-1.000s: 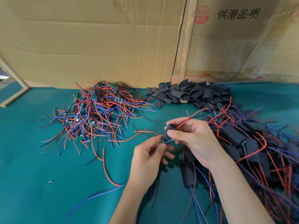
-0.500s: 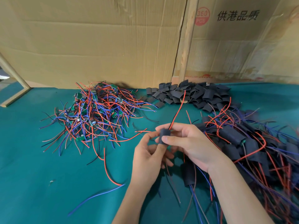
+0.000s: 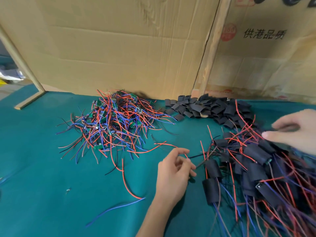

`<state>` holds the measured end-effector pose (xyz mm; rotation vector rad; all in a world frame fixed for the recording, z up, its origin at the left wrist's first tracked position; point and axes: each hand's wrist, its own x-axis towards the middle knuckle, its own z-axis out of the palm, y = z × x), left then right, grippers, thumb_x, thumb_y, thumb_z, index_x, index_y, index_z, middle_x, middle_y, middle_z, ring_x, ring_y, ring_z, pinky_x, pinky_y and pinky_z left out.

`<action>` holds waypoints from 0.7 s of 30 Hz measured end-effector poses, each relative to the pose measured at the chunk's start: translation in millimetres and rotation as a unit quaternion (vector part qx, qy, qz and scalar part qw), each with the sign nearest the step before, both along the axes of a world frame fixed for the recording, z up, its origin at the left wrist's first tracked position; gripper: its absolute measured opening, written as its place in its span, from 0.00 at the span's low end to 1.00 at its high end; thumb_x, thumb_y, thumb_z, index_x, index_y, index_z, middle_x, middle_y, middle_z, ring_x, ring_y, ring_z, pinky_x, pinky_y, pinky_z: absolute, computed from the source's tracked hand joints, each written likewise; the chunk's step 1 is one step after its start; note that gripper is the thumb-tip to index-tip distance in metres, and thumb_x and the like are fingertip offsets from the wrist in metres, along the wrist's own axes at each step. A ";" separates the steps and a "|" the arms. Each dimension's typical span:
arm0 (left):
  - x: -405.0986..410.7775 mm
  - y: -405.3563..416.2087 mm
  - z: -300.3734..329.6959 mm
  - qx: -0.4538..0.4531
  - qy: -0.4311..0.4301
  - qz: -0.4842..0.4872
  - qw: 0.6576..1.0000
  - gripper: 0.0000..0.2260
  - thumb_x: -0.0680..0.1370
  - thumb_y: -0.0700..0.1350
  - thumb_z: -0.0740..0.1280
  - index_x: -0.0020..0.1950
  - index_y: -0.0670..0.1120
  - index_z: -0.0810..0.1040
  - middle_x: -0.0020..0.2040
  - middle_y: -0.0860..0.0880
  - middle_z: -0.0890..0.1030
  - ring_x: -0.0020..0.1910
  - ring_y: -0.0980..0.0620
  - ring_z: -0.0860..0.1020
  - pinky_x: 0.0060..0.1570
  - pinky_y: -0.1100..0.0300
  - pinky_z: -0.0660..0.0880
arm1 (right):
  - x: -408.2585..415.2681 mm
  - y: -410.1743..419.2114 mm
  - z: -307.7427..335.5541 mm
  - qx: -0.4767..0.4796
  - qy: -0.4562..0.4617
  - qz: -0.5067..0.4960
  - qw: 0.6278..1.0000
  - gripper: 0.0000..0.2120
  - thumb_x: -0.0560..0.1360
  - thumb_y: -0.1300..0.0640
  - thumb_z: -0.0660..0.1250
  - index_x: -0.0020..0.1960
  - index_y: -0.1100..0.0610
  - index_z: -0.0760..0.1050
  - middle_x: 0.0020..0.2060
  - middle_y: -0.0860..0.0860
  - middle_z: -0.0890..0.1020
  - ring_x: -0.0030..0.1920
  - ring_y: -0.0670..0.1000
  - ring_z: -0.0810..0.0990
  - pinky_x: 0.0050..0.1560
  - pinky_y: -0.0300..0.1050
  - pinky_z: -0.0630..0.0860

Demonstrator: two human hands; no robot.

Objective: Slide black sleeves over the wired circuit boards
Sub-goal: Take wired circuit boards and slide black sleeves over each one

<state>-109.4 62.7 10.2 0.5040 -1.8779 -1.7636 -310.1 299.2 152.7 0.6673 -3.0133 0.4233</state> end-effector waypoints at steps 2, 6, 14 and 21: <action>-0.9 0.4 -1.1 -0.006 0.002 0.007 1.000 0.12 0.78 0.33 0.61 0.52 0.48 0.78 0.36 0.46 0.84 0.32 0.50 0.82 0.34 0.60 0.75 | 10.8 -21.0 13.1 -0.001 0.034 0.019 0.999 0.30 0.53 0.15 0.60 0.37 0.37 0.78 0.36 0.38 0.84 0.42 0.52 0.85 0.50 0.52 0.82; -0.2 1.6 -2.1 -0.002 0.007 0.025 1.000 0.13 0.76 0.32 0.61 0.51 0.48 0.78 0.36 0.46 0.84 0.30 0.51 0.82 0.34 0.63 0.74 | 71.2 -138.0 27.2 0.009 -0.016 0.210 0.978 0.10 0.65 0.35 0.66 0.44 0.34 0.81 0.37 0.29 0.83 0.41 0.29 0.79 0.34 0.26 0.69; -0.5 0.8 -3.1 -0.030 0.018 0.035 0.999 0.13 0.73 0.35 0.61 0.51 0.50 0.79 0.36 0.50 0.84 0.31 0.55 0.81 0.36 0.61 0.77 | 54.4 -326.1 -62.3 -0.032 -0.089 0.252 0.963 0.17 0.79 0.62 0.63 0.67 0.58 0.74 0.62 0.59 0.80 0.62 0.61 0.79 0.64 0.54 0.76; 3.4 0.0 1.3 -0.013 0.044 0.025 0.999 0.09 0.72 0.39 0.64 0.42 0.53 0.77 0.34 0.56 0.81 0.33 0.57 0.69 0.34 0.58 0.73 | 56.0 -351.6 -90.7 -0.137 -0.027 0.185 0.973 0.06 0.79 0.57 0.69 0.49 0.54 0.85 0.54 0.56 0.83 0.56 0.61 0.81 0.55 0.51 0.79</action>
